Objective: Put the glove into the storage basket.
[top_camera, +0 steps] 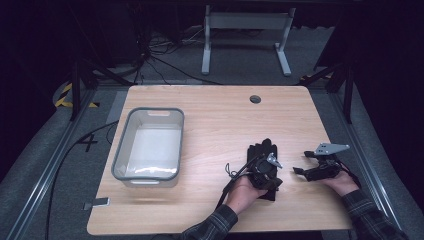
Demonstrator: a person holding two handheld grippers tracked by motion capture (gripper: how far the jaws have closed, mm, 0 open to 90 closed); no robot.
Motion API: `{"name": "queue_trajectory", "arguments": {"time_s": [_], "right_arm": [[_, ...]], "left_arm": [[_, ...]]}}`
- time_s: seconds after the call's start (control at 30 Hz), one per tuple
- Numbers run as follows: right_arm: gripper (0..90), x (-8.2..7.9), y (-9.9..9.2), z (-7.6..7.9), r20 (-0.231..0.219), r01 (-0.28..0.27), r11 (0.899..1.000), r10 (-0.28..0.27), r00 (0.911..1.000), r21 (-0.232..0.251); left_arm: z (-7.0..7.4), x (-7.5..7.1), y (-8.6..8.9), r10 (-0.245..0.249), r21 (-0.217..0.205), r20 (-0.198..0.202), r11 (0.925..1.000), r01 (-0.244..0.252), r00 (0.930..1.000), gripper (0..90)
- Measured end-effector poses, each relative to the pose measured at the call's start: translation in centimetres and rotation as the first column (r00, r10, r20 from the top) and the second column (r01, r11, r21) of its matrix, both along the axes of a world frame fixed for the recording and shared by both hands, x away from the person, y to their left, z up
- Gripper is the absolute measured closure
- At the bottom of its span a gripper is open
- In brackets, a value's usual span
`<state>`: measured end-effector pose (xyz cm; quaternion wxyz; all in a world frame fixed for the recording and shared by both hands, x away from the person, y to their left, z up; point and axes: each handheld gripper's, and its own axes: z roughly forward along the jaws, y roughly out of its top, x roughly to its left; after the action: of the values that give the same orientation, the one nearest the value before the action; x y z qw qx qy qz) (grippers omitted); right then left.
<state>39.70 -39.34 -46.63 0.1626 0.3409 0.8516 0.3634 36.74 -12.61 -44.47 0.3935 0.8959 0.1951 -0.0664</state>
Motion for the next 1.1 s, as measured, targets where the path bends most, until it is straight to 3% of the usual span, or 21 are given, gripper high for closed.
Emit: {"name": "queue_trajectory", "arguments": {"time_s": [0.23, 0.37, 0.67, 1.1], "right_arm": [[13.0, 0.0, 0.0, 0.0, -0.001, -0.004, 1.0, 0.004, 1.0, -0.002], [12.8, 0.0, 0.0, 0.0, -0.001, -0.005, 1.0, 0.005, 1.0, -0.002], [12.6, 0.0, 0.0, 0.0, -0.003, -0.005, 1.0, 0.005, 1.0, -0.003], [12.7, 0.0, 0.0, 0.0, -0.003, -0.005, 1.0, 0.005, 1.0, -0.002]], "left_arm": [[-0.2, -0.1, 0.2, 0.004, 0.02, -0.008, 0.9998, -0.004, 1.0, 89.8], [-0.3, -0.2, 0.7, 0.006, 0.052, -0.005, 0.9986, -0.005, 1.0, 89.8], [-0.2, -0.4, 2.8, 0.032, 0.111, -0.005, 0.9934, -0.032, 0.9995, 89.8], [0.2, -0.2, 6.6, 0.103, 0.161, 0.019, 0.9814, -0.105, 0.9945, 89.8]]}}
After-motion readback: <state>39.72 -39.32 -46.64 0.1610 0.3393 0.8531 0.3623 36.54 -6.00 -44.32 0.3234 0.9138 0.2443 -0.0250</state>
